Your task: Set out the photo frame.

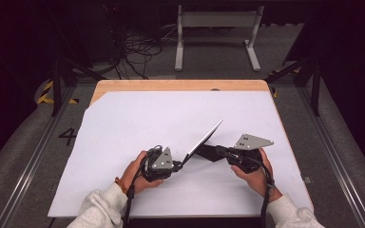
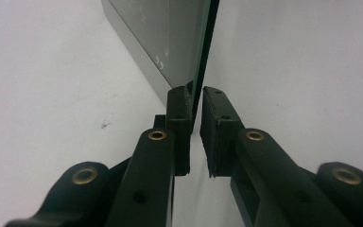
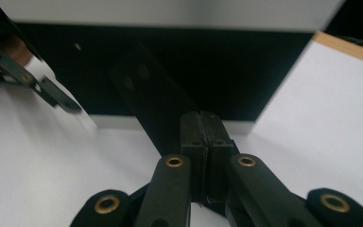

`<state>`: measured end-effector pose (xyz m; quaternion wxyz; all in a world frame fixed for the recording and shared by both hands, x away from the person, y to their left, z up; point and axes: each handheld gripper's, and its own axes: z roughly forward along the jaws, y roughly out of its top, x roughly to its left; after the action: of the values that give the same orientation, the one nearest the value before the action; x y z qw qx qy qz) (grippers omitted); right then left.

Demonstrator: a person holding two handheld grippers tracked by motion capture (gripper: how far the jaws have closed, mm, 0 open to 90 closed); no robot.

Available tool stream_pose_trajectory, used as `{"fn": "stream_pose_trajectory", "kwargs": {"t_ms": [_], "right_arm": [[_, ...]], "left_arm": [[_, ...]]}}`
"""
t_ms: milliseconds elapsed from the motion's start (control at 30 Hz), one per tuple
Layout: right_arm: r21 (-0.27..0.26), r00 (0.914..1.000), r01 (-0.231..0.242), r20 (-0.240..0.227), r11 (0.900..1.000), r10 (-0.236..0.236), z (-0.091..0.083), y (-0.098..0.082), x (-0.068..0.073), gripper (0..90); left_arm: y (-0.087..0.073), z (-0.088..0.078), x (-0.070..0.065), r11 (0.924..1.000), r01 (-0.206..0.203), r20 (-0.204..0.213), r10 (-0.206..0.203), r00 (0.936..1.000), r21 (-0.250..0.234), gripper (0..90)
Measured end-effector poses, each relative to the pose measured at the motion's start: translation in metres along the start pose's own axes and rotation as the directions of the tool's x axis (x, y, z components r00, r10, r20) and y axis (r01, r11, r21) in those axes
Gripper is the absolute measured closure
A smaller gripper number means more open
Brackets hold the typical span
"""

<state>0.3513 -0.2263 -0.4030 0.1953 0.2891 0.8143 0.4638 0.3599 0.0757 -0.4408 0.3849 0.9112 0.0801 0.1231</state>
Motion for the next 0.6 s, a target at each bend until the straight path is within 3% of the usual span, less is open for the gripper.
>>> {"fn": "stream_pose_trajectory", "kwargs": {"t_ms": [167, 300, 600], "right_arm": [[-0.066, 0.9995, 0.030, -0.007, 0.997, -0.030, 0.005, 0.010, 0.012, 90.0], [-0.063, 0.9989, 0.044, -0.013, 0.997, -0.045, 0.009, 0.012, 0.017, 90.0], [-0.071, 0.9996, 0.026, -0.014, 0.997, -0.027, 0.012, 0.012, 0.015, 90.0]], "left_arm": [[0.000, 0.000, -0.001, 1.0000, 0.000, 0.000, 0.000, 1.0000, -0.001, 82.4], [0.001, 0.000, -0.002, 1.0000, 0.002, 0.008, -0.002, 1.0000, -0.004, 82.7], [0.003, 0.001, -0.005, 1.0000, -0.002, 0.013, 0.002, 0.9999, -0.001, 82.6]]}}
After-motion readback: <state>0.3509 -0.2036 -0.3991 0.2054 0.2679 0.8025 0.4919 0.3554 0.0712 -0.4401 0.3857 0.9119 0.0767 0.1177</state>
